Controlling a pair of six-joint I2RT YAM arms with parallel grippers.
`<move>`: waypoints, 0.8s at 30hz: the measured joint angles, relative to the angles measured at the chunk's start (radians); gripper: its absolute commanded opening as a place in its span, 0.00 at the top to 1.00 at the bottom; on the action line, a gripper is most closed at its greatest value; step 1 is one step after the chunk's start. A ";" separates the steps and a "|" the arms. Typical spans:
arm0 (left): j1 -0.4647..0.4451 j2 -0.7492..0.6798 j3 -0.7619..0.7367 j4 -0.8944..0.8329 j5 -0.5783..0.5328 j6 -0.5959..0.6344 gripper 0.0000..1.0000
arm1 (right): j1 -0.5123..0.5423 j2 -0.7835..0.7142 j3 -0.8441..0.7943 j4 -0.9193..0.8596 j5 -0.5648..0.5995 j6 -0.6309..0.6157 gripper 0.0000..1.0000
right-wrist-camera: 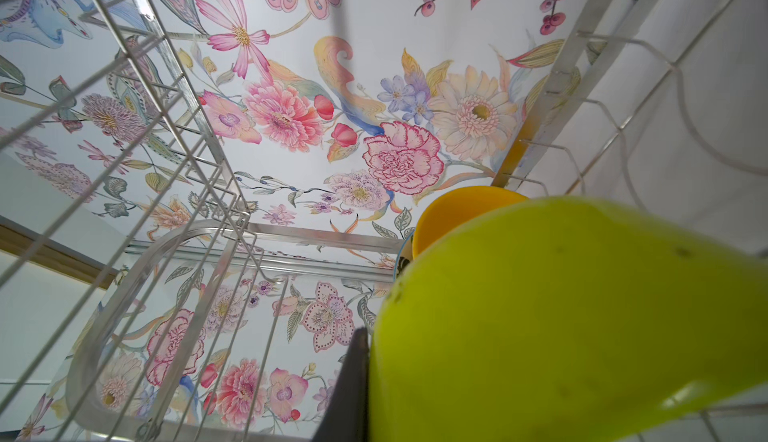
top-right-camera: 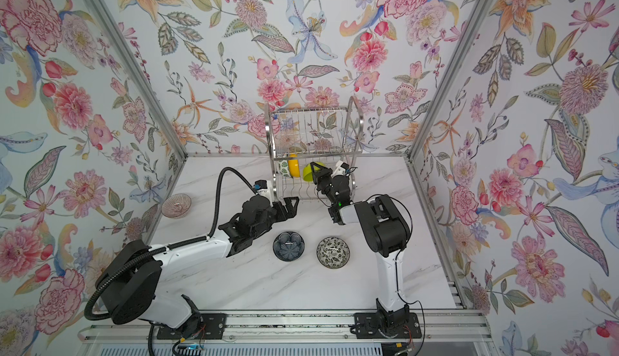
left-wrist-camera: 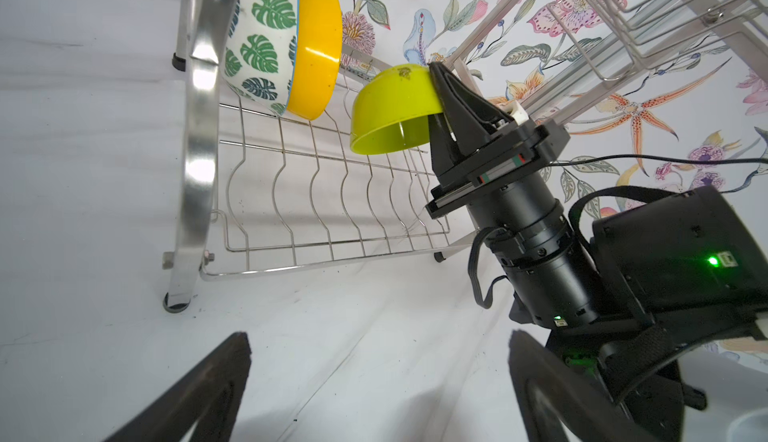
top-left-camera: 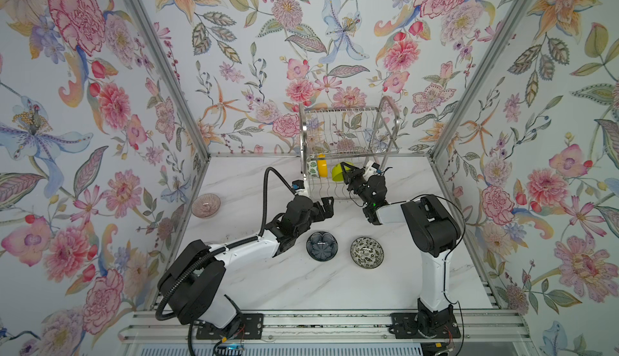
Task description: Load the bowls into the dish rack
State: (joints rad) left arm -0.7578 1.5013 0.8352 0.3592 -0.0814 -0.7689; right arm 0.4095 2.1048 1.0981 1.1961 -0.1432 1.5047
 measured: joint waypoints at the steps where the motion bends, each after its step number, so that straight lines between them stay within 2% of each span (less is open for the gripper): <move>1: 0.001 -0.002 -0.002 0.001 0.000 0.000 0.01 | 0.002 0.006 0.014 -0.006 0.005 0.000 1.00; 10: 0.014 -0.016 -0.038 0.000 0.002 0.000 0.01 | 0.005 0.069 0.140 -0.045 0.047 -0.016 1.00; 24: 0.047 -0.069 -0.059 0.000 0.001 0.001 0.01 | -0.018 0.189 0.311 -0.130 0.000 -0.113 1.00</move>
State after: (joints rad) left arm -0.7113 1.4322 0.7765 0.3592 -0.0803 -0.7681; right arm 0.3912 2.2940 1.4094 1.0657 -0.1436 1.3922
